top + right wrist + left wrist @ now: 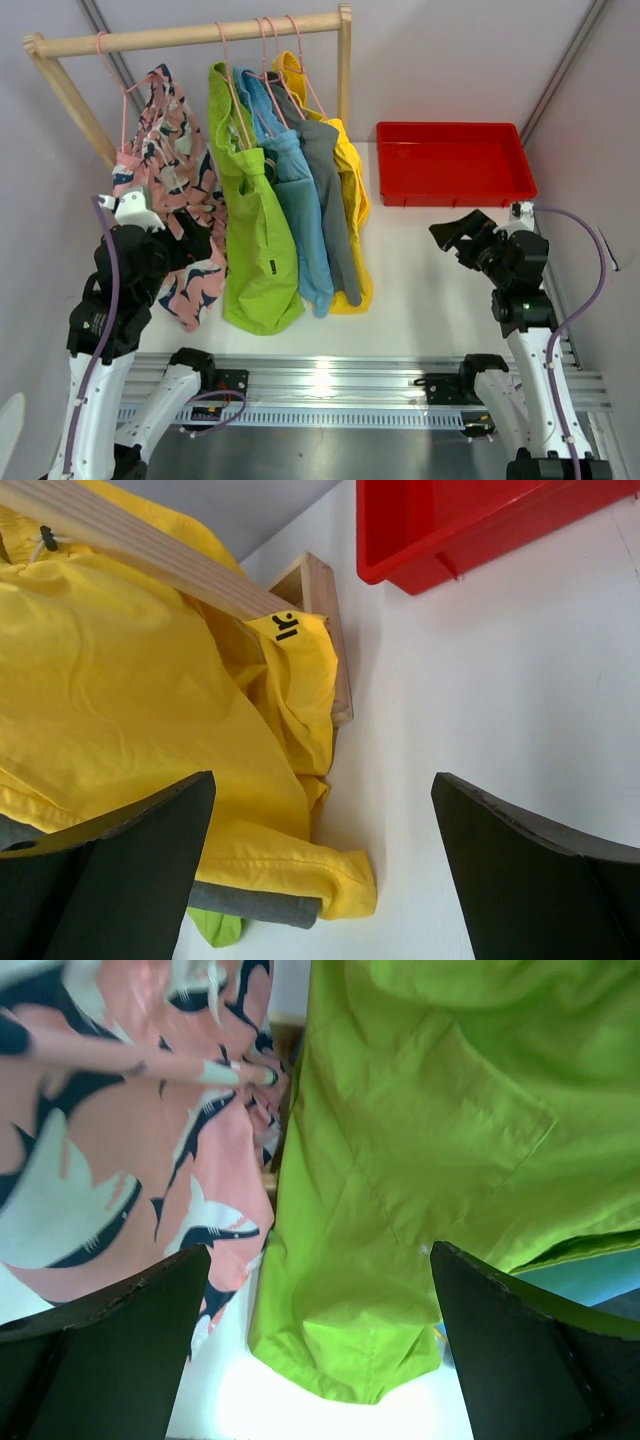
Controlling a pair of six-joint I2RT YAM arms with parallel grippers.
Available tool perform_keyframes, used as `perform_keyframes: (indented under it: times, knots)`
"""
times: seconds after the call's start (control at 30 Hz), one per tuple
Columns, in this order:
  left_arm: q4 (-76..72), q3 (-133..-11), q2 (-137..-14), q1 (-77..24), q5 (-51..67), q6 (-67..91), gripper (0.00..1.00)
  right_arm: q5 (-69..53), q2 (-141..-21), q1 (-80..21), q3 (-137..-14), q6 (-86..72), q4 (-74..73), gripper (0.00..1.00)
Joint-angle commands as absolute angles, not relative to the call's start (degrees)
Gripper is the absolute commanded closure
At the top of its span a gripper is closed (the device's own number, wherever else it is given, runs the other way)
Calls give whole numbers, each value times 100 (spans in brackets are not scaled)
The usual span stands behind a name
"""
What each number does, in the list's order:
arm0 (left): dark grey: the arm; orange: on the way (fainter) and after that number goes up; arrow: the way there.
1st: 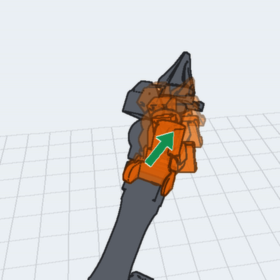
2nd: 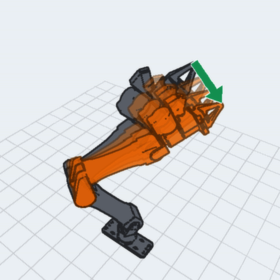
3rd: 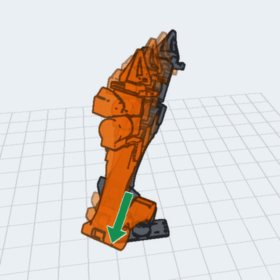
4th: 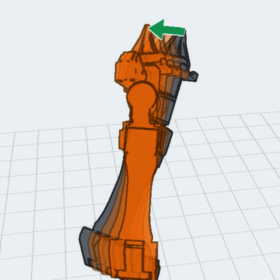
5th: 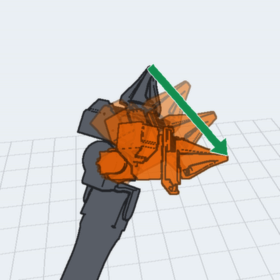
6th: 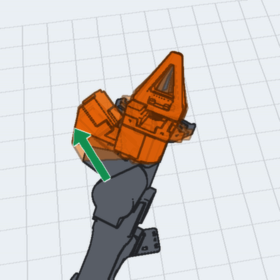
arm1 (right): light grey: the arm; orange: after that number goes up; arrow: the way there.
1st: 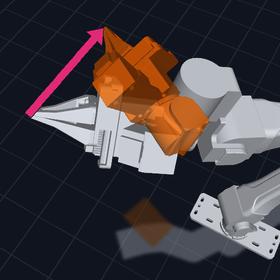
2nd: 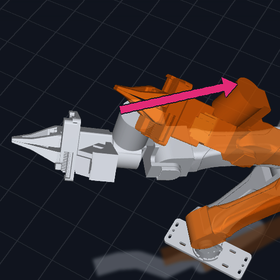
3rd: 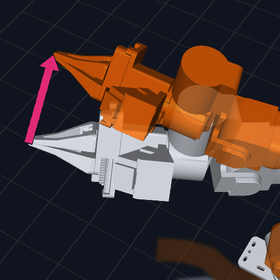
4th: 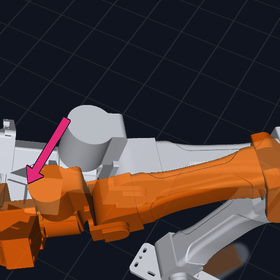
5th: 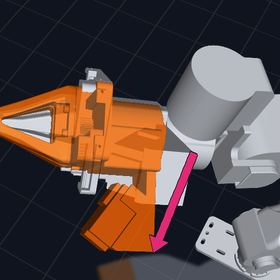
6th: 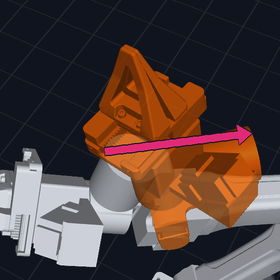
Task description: Remove the shorts from the hanger
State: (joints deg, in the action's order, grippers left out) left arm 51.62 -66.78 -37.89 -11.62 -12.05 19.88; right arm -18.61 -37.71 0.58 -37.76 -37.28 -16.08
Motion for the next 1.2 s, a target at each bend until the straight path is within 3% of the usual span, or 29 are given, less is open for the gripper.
perform_keyframes:
  times: [0.0, 0.2, 0.43, 0.9, 1.17]
  knots:
    - [5027, -7127, -3876, -1195, -1442, 1793, 1, -2179, -4034, -209, -4332, -3341, -1328, 1]
    - [4386, -7584, -4236, -1195, -1397, 1697, 1, -1251, -5148, -1779, -6272, -2287, -1739, 1]
    - [4474, -8640, -4834, -1301, -1513, 1626, 1, 605, -7888, -3655, -9358, -1416, -2961, 1]
    - [4272, -8192, -4324, -1441, -1248, 1547, 1, 1002, -10598, -3832, -13558, -1099, -3331, 0]
    - [4210, -8112, -4298, -1512, -1257, 1538, 1, 1019, -11285, -3981, -14035, -1177, -2830, 1]
